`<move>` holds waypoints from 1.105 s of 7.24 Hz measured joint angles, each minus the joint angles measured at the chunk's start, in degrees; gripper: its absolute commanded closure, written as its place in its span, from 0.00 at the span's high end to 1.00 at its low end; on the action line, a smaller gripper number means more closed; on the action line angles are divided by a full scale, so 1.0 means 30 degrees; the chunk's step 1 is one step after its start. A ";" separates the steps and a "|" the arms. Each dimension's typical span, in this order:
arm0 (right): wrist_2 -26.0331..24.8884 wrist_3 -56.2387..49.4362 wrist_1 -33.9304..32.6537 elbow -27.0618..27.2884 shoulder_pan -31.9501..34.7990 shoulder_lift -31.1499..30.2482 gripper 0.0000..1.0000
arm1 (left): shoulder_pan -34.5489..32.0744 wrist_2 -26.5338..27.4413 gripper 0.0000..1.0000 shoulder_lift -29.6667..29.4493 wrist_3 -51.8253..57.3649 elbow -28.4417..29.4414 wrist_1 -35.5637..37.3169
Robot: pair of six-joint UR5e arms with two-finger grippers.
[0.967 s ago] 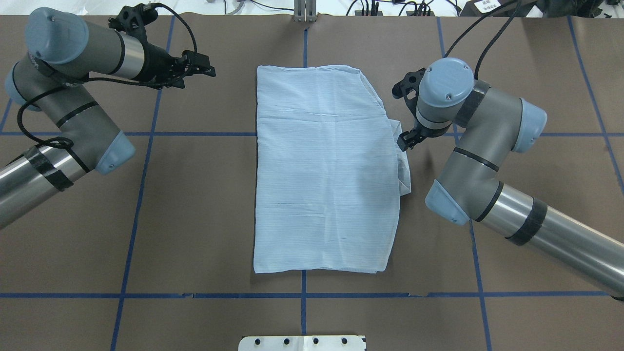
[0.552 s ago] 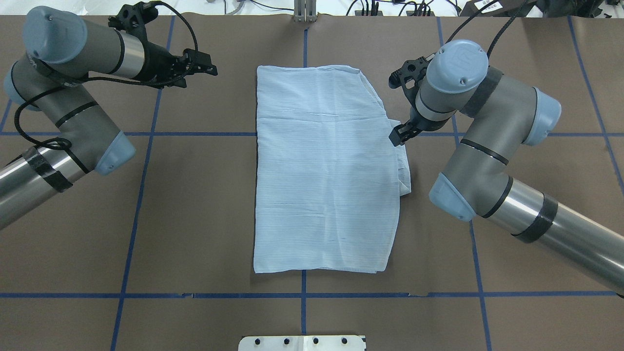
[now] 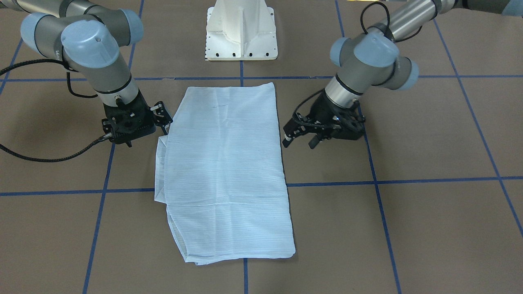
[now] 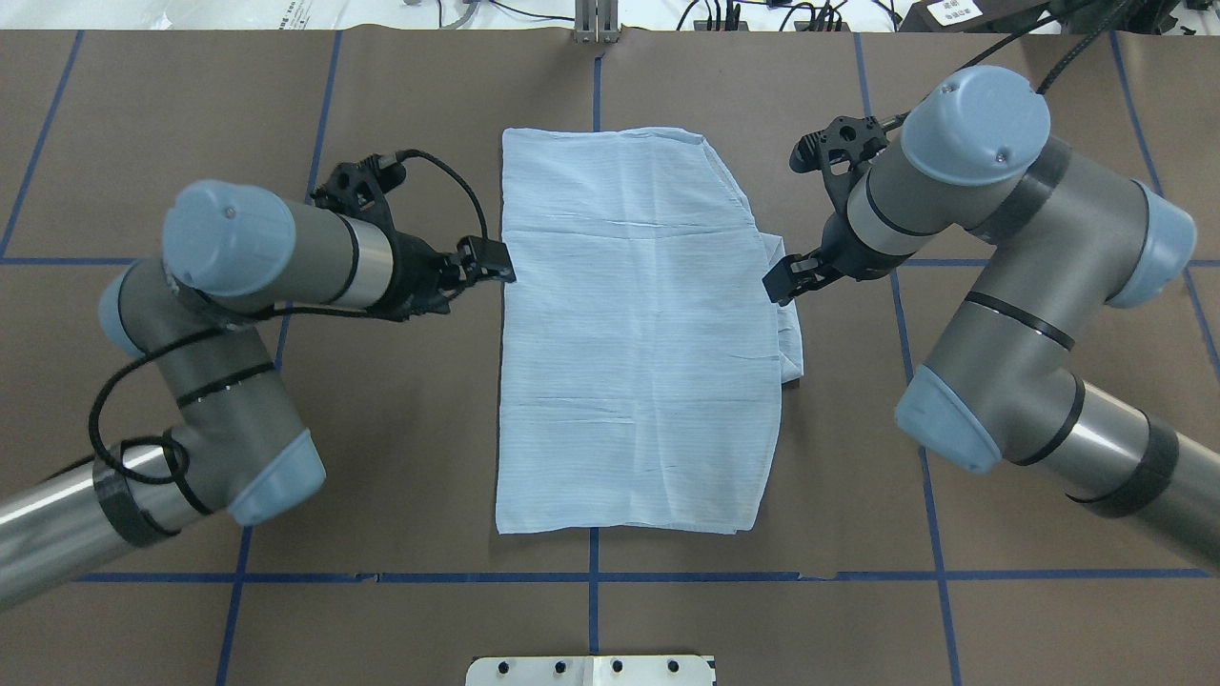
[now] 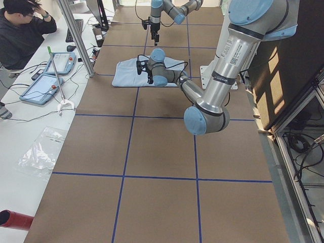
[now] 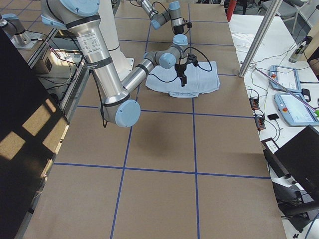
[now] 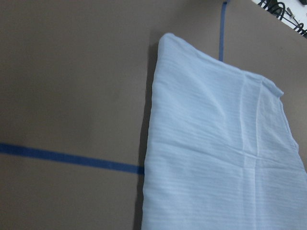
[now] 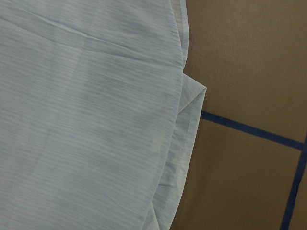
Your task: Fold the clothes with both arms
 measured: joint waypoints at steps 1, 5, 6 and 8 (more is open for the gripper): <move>0.0032 0.1327 0.0033 0.0815 -0.0297 -0.0533 1.00 | 0.1531 0.0996 0.98 0.0028 -0.1224 -0.1121 0.1623; -0.0126 0.4000 0.0193 0.2023 -0.1713 -0.1406 1.00 | 0.5472 0.3244 0.94 0.0814 -0.3633 -0.2297 0.4227; -0.0147 0.4077 0.0200 0.2127 -0.1810 -0.1425 1.00 | 0.5807 0.3351 0.91 0.1031 -0.3783 -0.2337 0.4418; -0.0128 0.4114 0.0203 0.2216 -0.1865 -0.1437 1.00 | 0.6134 0.3395 0.76 0.1205 -0.3857 -0.2400 0.4683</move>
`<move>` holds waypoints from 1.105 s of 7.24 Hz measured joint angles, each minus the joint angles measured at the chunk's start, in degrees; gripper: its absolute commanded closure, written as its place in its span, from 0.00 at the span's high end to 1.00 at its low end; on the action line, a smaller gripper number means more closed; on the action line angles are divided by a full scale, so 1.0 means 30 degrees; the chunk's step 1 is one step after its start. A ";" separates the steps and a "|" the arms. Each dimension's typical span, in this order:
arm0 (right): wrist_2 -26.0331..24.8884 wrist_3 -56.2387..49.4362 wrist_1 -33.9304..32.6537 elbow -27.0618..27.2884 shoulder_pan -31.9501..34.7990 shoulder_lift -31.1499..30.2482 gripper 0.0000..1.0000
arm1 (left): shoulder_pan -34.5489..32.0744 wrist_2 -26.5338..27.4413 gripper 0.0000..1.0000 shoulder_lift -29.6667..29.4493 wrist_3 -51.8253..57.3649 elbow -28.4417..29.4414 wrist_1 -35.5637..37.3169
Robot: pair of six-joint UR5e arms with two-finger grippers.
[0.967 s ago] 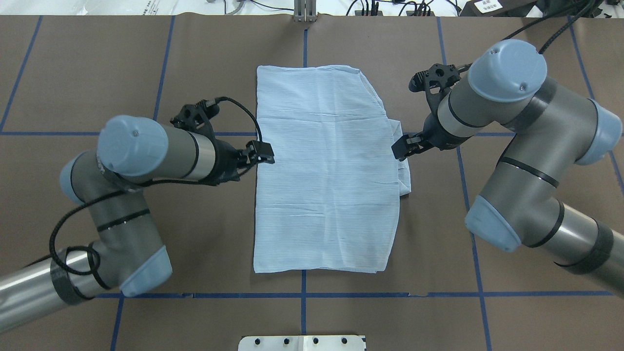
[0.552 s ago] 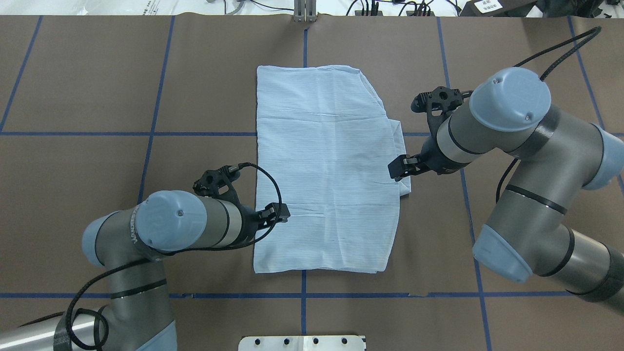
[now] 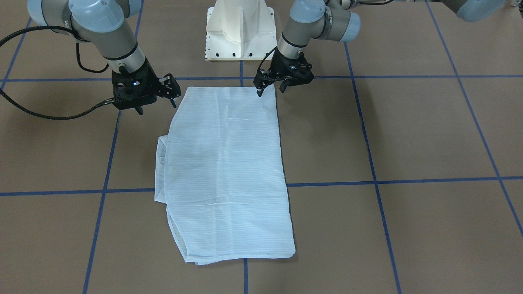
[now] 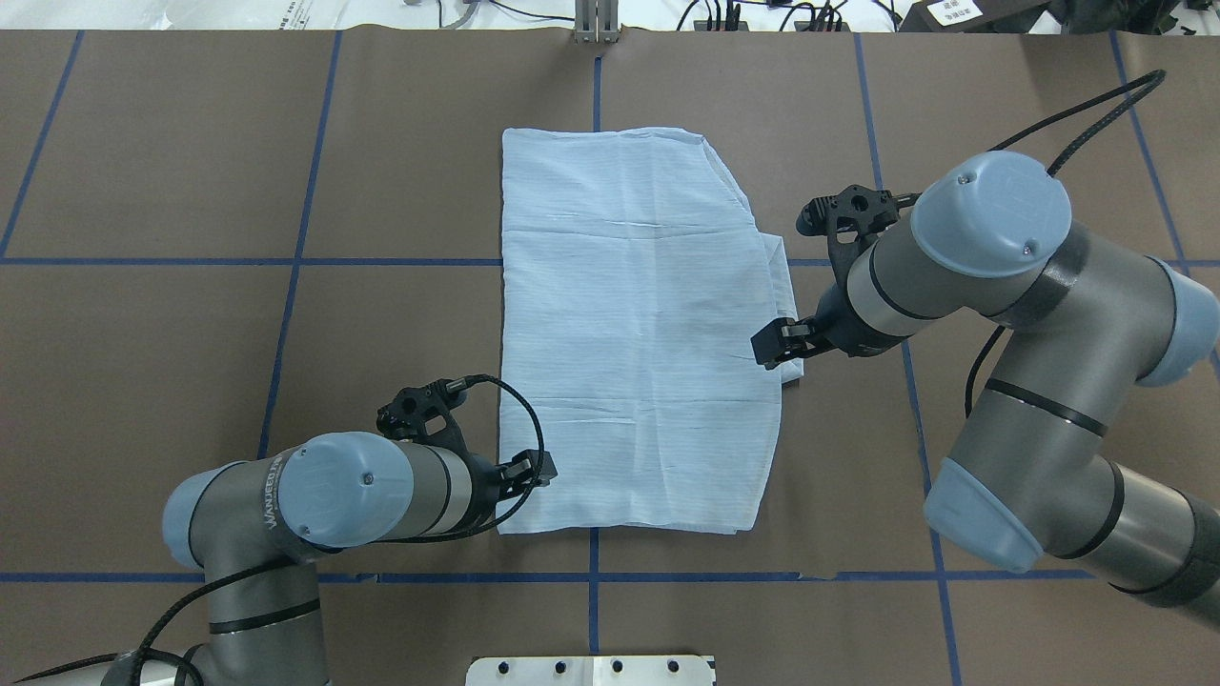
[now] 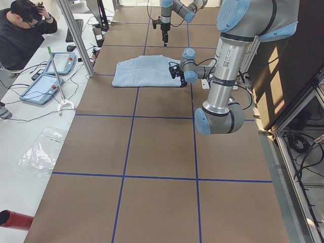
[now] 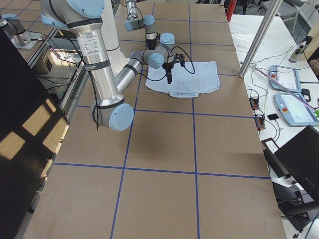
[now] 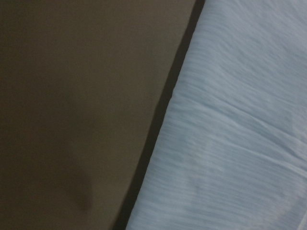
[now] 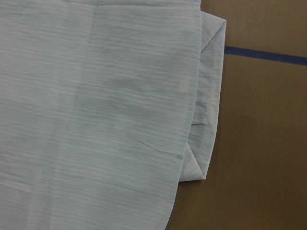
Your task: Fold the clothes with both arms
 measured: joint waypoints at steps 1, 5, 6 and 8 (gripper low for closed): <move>0.0002 0.0003 0.0000 0.0007 -0.0009 0.0000 1.00 | 0.0085 -0.0014 0.71 0.0000 -0.0014 -0.0033 0.0205; 0.0091 0.0004 0.0001 0.0024 -0.0014 -0.0001 1.00 | 0.0227 -0.0064 0.56 -0.0070 -0.0361 -0.0021 0.0401; 0.0121 0.0003 0.0001 0.0035 -0.0010 -0.0001 1.00 | 0.0235 -0.0071 0.56 -0.0081 -0.0390 -0.0019 0.0414; 0.0172 0.0004 0.0001 0.0043 -0.0001 -0.0010 1.00 | 0.0273 -0.0094 0.56 -0.0061 -0.0403 -0.0032 0.0443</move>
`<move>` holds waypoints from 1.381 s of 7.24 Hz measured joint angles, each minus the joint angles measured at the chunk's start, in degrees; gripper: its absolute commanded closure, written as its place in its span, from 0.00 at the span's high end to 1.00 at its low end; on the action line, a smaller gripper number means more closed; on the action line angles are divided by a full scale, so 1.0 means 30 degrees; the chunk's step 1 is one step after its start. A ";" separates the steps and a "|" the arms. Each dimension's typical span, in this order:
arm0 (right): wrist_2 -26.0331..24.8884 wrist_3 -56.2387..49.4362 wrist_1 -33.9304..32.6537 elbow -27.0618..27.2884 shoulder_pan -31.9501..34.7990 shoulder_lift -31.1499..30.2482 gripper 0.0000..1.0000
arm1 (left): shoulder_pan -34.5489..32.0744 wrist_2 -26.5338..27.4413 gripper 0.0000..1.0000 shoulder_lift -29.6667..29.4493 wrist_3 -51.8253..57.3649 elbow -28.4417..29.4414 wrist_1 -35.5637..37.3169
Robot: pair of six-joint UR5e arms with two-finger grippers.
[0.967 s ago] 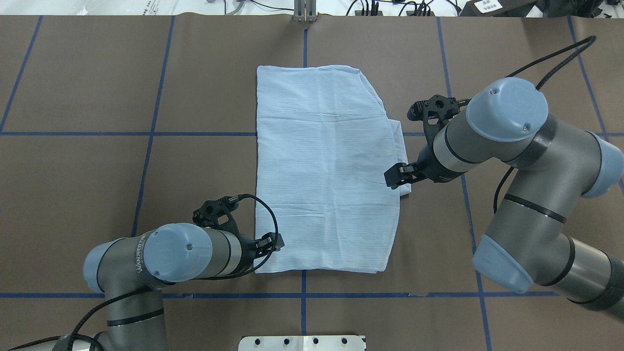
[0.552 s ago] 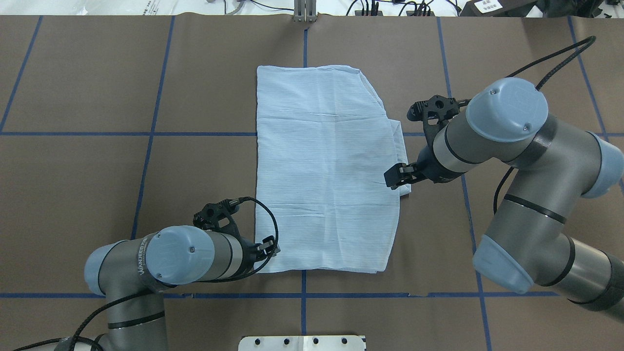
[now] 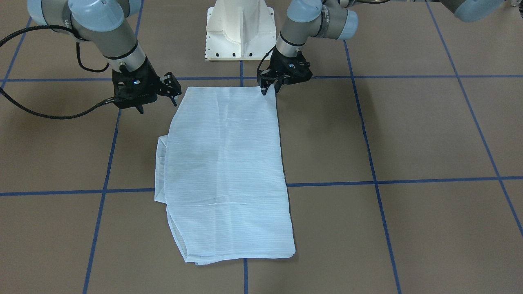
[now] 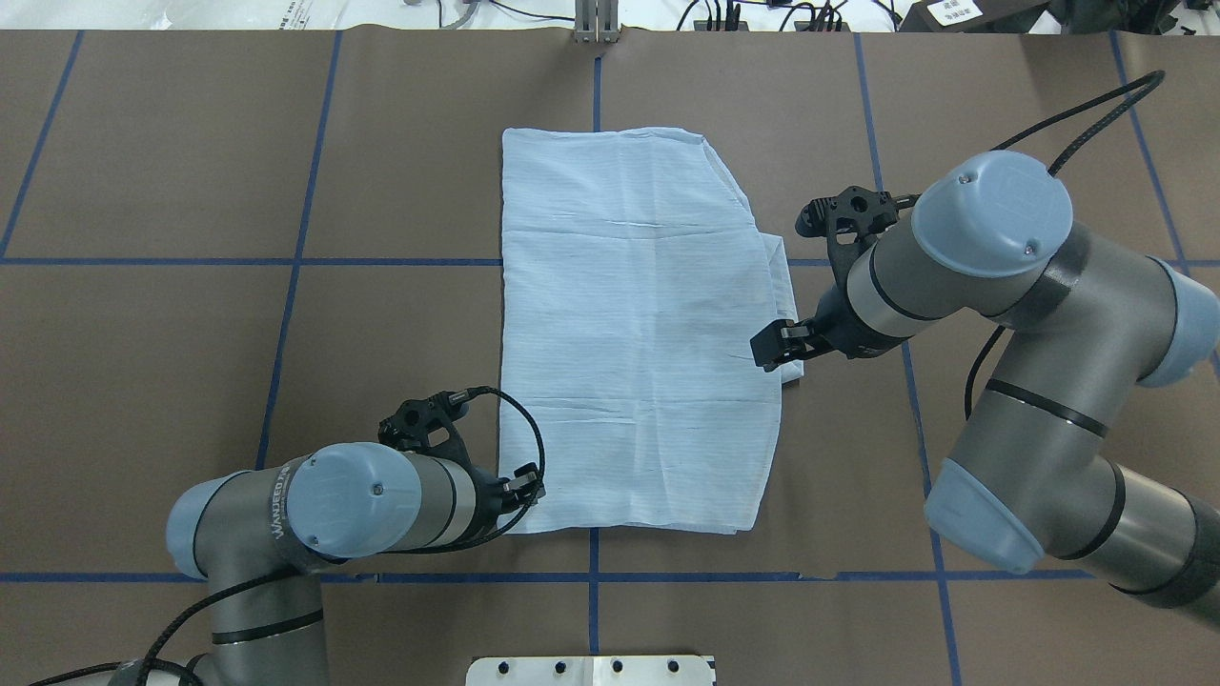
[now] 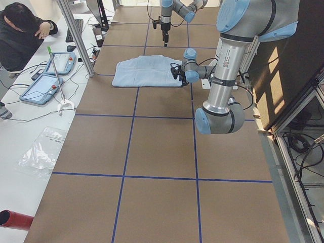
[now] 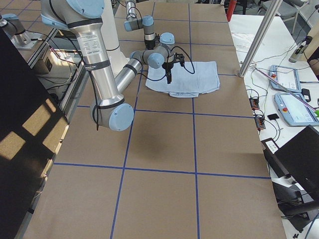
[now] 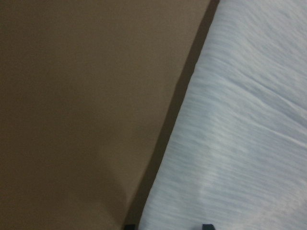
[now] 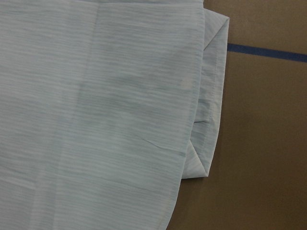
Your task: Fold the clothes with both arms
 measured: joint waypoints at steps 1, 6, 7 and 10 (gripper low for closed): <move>0.0010 -0.0001 0.0000 0.0000 0.0008 -0.0011 1.00 | 0.0036 -0.0006 0.56 0.0007 -0.0008 -0.0009 0.0007; 0.0043 0.0000 -0.0028 -0.0008 0.0016 -0.0020 1.00 | 0.0249 -0.0010 0.41 -0.0068 -0.0017 -0.0013 0.0012; 0.0044 0.0000 -0.0029 -0.0002 0.0016 -0.0021 1.00 | 0.0258 -0.0010 0.33 -0.0078 -0.0023 -0.0010 0.0011; 0.0045 0.0016 -0.0030 0.0050 0.0016 -0.0031 1.00 | 0.0264 -0.0010 0.03 -0.0077 -0.0026 0.0008 0.0293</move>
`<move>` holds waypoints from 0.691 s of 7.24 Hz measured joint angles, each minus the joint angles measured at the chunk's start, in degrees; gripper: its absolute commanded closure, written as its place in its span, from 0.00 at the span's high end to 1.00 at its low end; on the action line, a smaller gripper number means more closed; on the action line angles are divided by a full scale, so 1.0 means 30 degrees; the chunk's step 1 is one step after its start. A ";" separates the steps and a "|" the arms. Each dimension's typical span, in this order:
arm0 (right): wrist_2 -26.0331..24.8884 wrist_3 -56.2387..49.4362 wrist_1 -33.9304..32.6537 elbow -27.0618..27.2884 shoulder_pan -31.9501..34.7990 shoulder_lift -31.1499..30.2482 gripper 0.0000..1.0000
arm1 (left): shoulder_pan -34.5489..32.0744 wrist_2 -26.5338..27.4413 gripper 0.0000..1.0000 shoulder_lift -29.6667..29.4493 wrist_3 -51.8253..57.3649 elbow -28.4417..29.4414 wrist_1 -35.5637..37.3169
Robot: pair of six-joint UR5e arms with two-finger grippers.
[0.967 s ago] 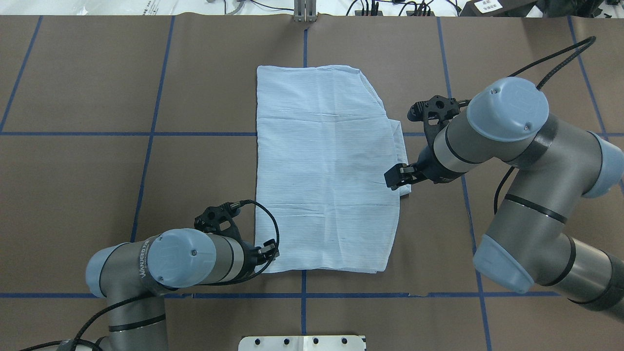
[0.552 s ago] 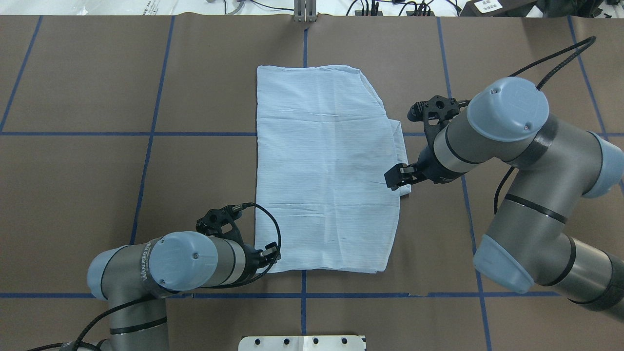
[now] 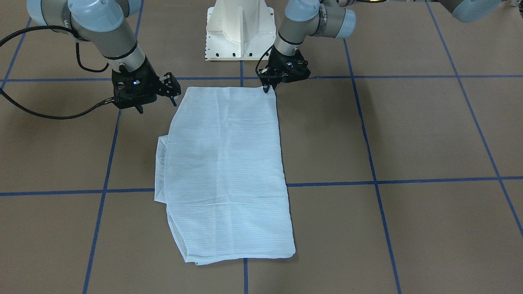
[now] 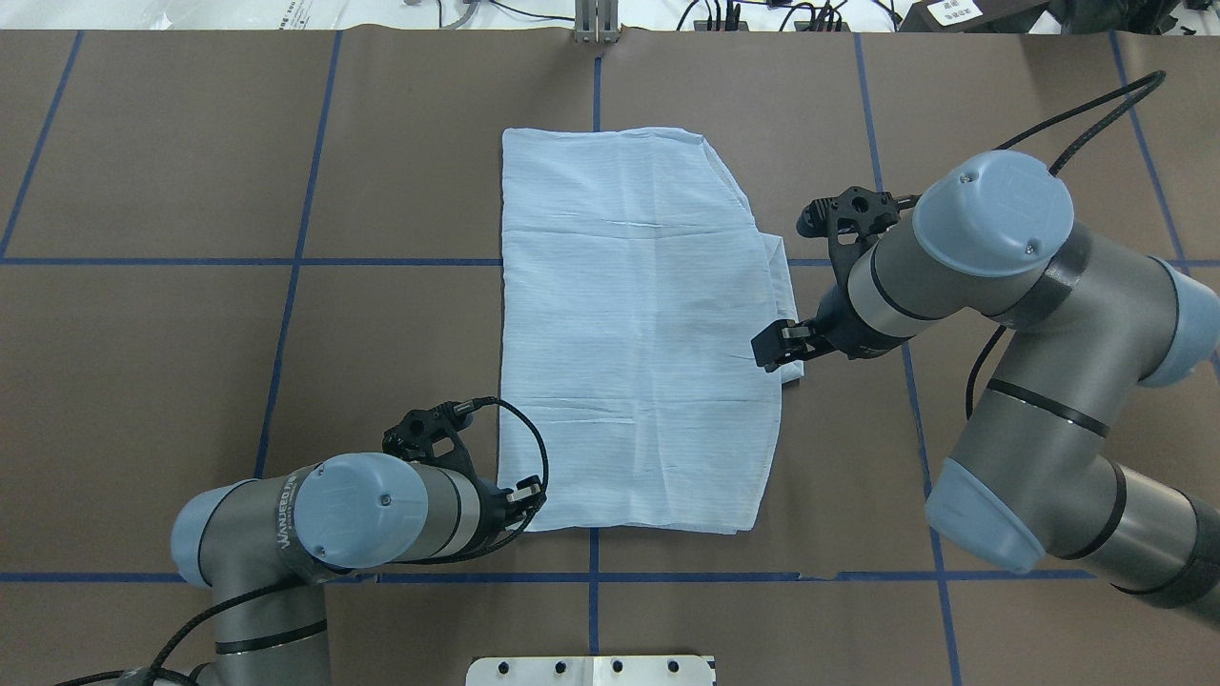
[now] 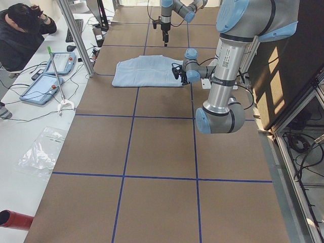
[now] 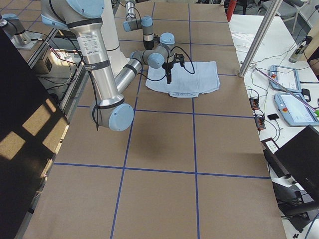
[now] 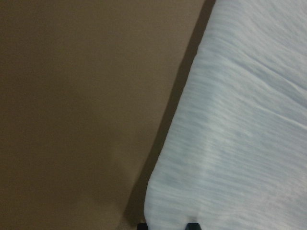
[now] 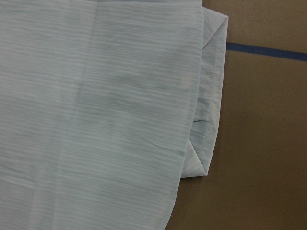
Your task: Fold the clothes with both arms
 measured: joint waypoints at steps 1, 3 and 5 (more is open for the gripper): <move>0.0006 0.0179 0.0000 0.0047 -0.0015 -0.0010 1.00 | 0.0000 0.0000 0.00 -0.0013 0.0006 0.0001 0.0045; -0.0088 0.1808 0.0019 0.0199 -0.0408 -0.0012 1.00 | -0.0013 -0.0007 0.00 -0.0020 0.0009 -0.0230 0.0087; -0.0707 0.4716 0.0028 0.0304 -0.1569 0.0053 1.00 | -0.0052 -0.0025 0.00 -0.0008 0.0009 -0.0688 0.0098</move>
